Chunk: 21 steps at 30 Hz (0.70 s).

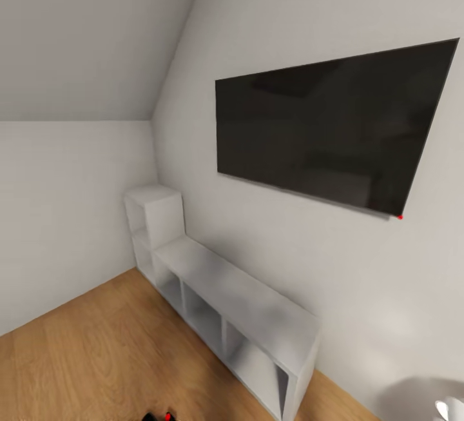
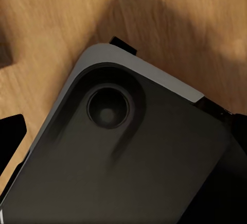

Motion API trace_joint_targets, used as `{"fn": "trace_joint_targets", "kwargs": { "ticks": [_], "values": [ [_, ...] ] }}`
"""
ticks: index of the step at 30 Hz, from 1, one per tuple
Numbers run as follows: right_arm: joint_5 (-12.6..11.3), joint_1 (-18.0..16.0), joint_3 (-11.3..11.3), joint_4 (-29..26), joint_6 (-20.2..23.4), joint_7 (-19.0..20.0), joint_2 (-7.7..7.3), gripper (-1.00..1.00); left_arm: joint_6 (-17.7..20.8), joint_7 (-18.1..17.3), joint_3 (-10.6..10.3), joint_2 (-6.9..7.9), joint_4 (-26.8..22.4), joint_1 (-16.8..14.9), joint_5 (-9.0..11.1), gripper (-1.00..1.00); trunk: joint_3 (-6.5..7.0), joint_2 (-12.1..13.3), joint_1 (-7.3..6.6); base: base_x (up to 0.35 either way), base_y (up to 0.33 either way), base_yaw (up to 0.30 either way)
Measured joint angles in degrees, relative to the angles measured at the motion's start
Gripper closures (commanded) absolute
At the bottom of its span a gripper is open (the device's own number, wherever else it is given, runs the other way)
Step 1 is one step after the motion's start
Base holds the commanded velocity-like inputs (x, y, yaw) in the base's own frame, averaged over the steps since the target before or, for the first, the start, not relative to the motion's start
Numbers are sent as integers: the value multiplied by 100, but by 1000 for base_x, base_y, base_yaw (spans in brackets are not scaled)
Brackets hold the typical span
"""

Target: Attach the digital camera to the camera tripod in the bedroom.

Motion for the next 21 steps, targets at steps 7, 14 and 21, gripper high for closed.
{"fn": "trace_joint_targets", "kwargs": {
  "ticks": [7, 14, 21],
  "values": [
    [0, 0, 2, 0, -1, 4, -4, -100, -1, 3, 1, 0, 1, -1, 0, -100, 0, 0, 0, 0, 0, 41],
    [7, 0, 5, 0, -1, 8, -4, -100, -1, 4, 1, 0, 1, -1, 0, -100, 0, 0, 0, 0, 0, 8],
    [8, 1, 1, 0, -3, 10, -12, -100, 2, -2, 1, 0, 1, -1, 0, -100, 0, 0, -2, 119, 138, 1]
  ]
}}
